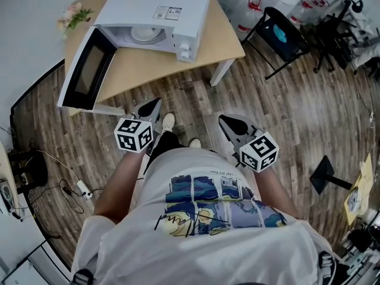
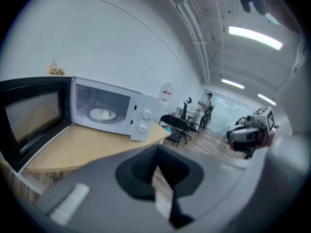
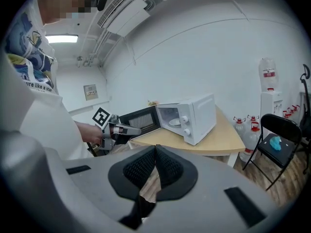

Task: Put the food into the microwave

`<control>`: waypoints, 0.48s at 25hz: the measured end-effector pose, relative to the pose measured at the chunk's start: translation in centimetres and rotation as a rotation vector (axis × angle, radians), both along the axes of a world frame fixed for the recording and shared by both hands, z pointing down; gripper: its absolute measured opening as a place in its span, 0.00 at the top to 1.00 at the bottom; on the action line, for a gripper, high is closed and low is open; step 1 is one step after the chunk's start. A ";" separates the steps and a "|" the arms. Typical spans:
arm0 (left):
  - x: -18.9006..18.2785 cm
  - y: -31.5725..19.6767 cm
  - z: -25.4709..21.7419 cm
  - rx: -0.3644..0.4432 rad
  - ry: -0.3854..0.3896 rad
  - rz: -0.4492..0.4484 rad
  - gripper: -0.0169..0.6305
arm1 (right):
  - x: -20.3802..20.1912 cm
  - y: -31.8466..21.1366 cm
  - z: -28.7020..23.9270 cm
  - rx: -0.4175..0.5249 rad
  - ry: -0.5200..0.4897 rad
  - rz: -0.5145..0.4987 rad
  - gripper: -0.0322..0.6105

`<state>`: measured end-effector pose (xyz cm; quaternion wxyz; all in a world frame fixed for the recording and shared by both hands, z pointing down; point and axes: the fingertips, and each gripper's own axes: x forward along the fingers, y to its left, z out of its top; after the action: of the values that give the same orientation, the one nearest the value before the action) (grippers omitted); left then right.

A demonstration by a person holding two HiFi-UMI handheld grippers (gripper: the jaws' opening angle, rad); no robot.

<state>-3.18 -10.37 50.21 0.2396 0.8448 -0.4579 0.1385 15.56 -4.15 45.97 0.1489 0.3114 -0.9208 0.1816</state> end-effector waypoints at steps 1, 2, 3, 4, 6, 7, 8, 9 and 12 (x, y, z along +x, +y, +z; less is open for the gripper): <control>0.0 0.1 0.0 0.001 0.000 0.000 0.96 | -0.1 0.1 0.0 0.006 0.002 -0.006 0.94; -0.1 0.1 0.1 0.001 -0.001 0.001 0.96 | -0.3 0.2 -0.1 0.012 0.005 -0.012 0.94; -0.1 0.2 0.1 0.001 -0.002 0.001 0.96 | -0.4 0.4 -0.1 0.017 0.007 -0.018 0.94; -0.1 0.3 0.1 0.001 -0.002 0.002 0.96 | -0.6 0.5 -0.1 0.021 0.009 -0.024 0.94; -0.1 0.5 0.1 0.001 -0.002 0.004 0.96 | -0.8 0.7 -0.1 0.025 0.014 -0.034 0.94; 0.0 0.6 0.1 0.001 -0.001 0.005 0.96 | -0.9 0.8 -0.2 0.027 0.016 -0.038 0.94; 0.1 0.7 0.1 0.001 0.000 0.008 0.96 | -0.9 0.9 -0.2 0.027 0.017 -0.041 0.94; 0.2 0.8 0.1 0.000 0.002 0.009 0.96 | -0.9 1.0 -0.1 0.027 0.018 -0.043 0.94; 0.4 0.9 0.2 -0.005 0.004 0.013 0.96 | -0.8 1.2 0.1 0.020 0.021 -0.045 0.94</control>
<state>-2.82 -9.43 50.44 0.2416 0.8474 -0.4518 0.1396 14.73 -2.93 46.10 0.1593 0.2939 -0.9278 0.1656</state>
